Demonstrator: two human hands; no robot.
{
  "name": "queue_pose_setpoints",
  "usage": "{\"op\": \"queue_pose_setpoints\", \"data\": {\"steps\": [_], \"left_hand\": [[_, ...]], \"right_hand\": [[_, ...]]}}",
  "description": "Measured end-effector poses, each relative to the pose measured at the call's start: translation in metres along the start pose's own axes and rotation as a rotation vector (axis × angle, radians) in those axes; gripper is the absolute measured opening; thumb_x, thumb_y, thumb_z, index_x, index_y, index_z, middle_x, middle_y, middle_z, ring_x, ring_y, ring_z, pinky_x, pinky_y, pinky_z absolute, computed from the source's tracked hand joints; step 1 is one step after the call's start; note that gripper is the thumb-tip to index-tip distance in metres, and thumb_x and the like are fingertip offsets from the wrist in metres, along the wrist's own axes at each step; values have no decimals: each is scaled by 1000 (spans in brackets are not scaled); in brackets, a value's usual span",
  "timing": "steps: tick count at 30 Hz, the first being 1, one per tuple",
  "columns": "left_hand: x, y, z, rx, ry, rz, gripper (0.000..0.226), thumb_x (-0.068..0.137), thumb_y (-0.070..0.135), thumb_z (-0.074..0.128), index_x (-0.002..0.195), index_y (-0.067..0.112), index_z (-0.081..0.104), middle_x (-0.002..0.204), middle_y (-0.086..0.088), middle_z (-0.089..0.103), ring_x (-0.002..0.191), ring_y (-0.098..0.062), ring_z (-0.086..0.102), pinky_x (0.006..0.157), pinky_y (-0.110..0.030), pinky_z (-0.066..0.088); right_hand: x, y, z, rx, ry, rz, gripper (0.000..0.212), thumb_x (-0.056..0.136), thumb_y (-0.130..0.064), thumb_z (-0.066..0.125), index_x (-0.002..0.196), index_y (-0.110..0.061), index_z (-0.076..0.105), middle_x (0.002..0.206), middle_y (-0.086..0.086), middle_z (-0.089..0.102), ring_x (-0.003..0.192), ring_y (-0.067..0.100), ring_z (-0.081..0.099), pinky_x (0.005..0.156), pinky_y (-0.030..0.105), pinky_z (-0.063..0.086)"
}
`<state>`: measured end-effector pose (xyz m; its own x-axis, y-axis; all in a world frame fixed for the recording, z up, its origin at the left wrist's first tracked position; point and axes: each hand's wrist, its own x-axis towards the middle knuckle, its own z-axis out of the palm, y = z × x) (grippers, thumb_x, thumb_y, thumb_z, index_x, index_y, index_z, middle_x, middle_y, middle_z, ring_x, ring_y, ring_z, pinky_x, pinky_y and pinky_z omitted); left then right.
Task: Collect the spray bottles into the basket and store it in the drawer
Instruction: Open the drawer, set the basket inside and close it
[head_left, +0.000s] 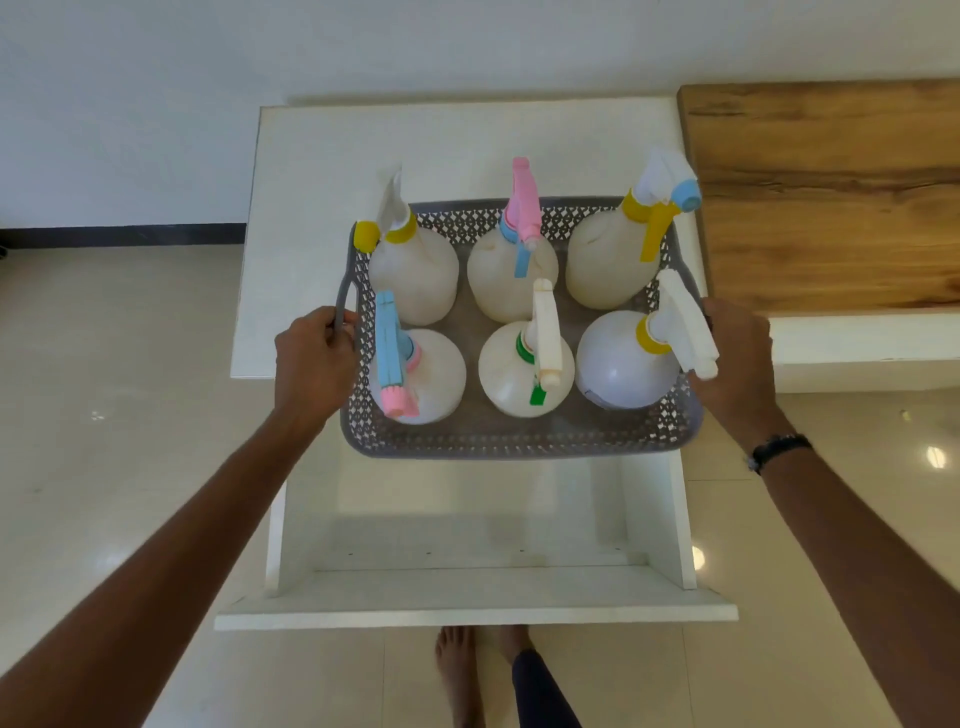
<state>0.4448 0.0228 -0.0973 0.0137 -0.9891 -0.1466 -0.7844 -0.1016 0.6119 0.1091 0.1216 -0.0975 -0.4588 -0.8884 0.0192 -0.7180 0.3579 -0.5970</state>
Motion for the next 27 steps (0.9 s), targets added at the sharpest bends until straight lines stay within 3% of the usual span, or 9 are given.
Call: {"op": "queue_pose_setpoints", "data": {"steps": [5, 8, 10, 13, 17, 20, 27], "left_hand": [[-61, -21, -28, 12, -46, -18, 16, 93, 10, 52, 97, 7, 67, 77, -5, 63, 66, -14, 53, 62, -26, 37], [-96, -32, -39, 3, -84, -42, 15, 93, 10, 52, 95, 9, 67, 73, -4, 63, 58, -4, 50, 55, -20, 35], [-116, -40, -43, -31, -97, -80, 16, 93, 10, 52, 96, 12, 68, 74, -4, 65, 61, 0, 52, 55, -17, 36], [-136, -53, -38, -82, -102, -121, 17, 93, 11, 53, 97, 14, 68, 73, 3, 65, 65, 2, 56, 56, -15, 38], [-146, -72, -20, -121, -77, -150, 17, 94, 8, 50, 97, 12, 67, 75, 2, 64, 66, 1, 56, 53, -7, 38], [-144, -86, -3, -112, -63, -146, 17, 94, 7, 49, 97, 9, 65, 78, -1, 63, 65, 0, 54, 54, -11, 36], [-133, -111, 30, -101, -58, -151, 15, 96, 7, 46, 90, 5, 60, 72, -2, 57, 60, -6, 49, 54, -15, 36]], "right_hand": [[-72, 3, -12, -18, -9, -54, 29, 86, 0, 50, 63, -15, 43, 53, 0, 43, 49, 22, 47, 46, 24, 24], [-112, 8, -13, 35, -106, 85, 17, 88, -13, 48, 75, -6, 57, 64, 10, 59, 61, 25, 57, 55, 34, 45], [-134, 8, -12, 67, -144, 177, 18, 91, -17, 50, 84, -5, 61, 70, 13, 64, 67, 28, 60, 62, 41, 50], [-155, 5, -7, 9, -70, 118, 13, 91, -9, 55, 81, -6, 63, 55, -1, 53, 54, 24, 53, 48, 29, 38], [-163, 11, 12, 21, -67, 152, 16, 94, -7, 53, 83, 0, 63, 54, 6, 53, 51, 27, 52, 46, 29, 34], [-162, 20, 30, 7, -48, 152, 19, 95, -7, 52, 84, 4, 63, 57, 12, 56, 52, 33, 55, 49, 32, 38], [-162, 42, 64, -13, -20, 158, 25, 94, -14, 47, 83, 2, 62, 57, 3, 47, 50, 23, 45, 45, 15, 25]]}}
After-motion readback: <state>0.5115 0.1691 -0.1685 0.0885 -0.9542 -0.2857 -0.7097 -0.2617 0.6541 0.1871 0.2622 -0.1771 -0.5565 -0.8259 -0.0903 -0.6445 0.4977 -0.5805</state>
